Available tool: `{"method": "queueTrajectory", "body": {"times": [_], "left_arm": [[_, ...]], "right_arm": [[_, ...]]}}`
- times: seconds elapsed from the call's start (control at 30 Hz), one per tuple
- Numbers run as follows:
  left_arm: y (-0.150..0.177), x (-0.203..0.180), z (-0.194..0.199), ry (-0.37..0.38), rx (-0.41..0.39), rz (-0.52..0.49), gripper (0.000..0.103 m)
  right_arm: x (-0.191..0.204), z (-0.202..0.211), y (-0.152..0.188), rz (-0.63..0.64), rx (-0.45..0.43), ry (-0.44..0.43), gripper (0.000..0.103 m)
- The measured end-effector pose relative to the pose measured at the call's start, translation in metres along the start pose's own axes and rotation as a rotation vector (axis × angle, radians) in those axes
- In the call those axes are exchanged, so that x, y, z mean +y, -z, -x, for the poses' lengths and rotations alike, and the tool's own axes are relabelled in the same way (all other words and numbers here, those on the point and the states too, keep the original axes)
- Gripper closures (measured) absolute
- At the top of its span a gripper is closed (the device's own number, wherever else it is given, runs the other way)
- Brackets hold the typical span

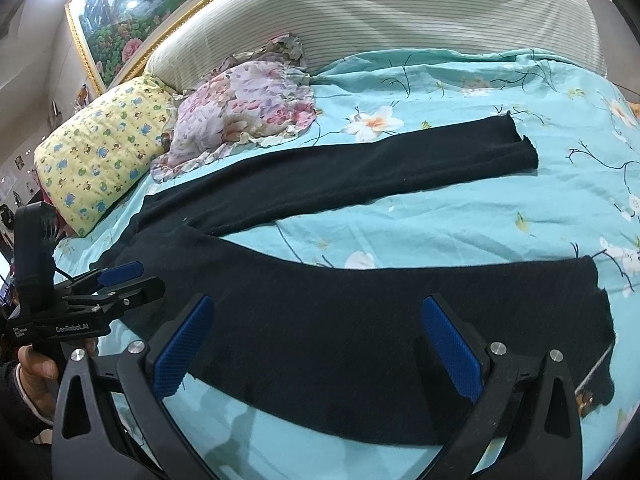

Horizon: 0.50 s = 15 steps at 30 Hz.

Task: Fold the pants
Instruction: 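Move both grippers over the black pants toward the leg cuffs, then close the left gripper on one pant leg while the right gripper grasps the cuff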

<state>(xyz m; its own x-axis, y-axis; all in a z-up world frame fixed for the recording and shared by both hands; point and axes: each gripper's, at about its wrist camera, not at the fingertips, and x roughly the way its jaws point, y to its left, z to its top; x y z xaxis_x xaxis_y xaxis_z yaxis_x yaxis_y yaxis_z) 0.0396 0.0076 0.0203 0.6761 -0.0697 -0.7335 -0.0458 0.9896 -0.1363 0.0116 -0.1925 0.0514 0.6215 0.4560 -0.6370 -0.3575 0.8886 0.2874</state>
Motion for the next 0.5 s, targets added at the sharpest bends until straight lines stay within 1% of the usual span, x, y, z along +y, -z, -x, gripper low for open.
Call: {"method": "queueTrajectory", "body": {"times": [0.17,0.33,0.5], "left_arm": [[-0.013,0.001,-0.006,0.009,-0.002,-0.011,0.011],[-0.031,0.002,-0.016,0.024,0.013,-0.03,0.011],[-0.054,0.006,-0.028,0.041,0.02,-0.014,0.011]], "right_arm": [[-0.007,-0.003,-0.012,-0.005,-0.004,0.001,0.0],[-0.015,-0.006,-0.03,0.006,-0.012,0.008,0.0],[-0.031,-0.009,-0.054,0.003,-0.023,0.027,0.0]]}}
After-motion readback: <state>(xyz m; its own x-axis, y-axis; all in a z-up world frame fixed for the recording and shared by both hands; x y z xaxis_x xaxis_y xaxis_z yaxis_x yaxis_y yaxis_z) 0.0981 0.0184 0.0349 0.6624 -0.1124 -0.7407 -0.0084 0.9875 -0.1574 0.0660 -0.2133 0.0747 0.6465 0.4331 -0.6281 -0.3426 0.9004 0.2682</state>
